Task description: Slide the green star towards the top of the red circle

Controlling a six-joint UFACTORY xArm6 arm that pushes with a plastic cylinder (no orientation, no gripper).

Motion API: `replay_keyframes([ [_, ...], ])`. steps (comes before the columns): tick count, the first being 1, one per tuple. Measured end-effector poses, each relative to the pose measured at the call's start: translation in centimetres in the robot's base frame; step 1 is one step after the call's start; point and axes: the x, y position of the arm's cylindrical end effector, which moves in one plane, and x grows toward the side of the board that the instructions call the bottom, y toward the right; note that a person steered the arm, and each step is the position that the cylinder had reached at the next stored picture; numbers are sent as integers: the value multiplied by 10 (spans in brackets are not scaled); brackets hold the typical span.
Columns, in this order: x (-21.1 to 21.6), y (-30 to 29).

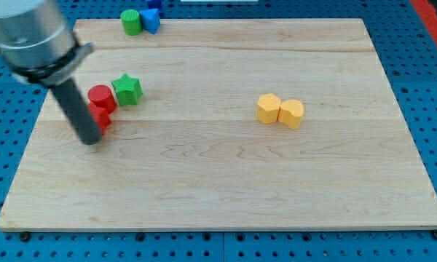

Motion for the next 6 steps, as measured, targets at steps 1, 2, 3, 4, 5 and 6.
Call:
replay_keyframes([
  [1, -10, 44],
  [2, -28, 53],
  [3, -50, 51],
  [4, -85, 31],
  [5, -120, 29],
  [6, -124, 43],
])
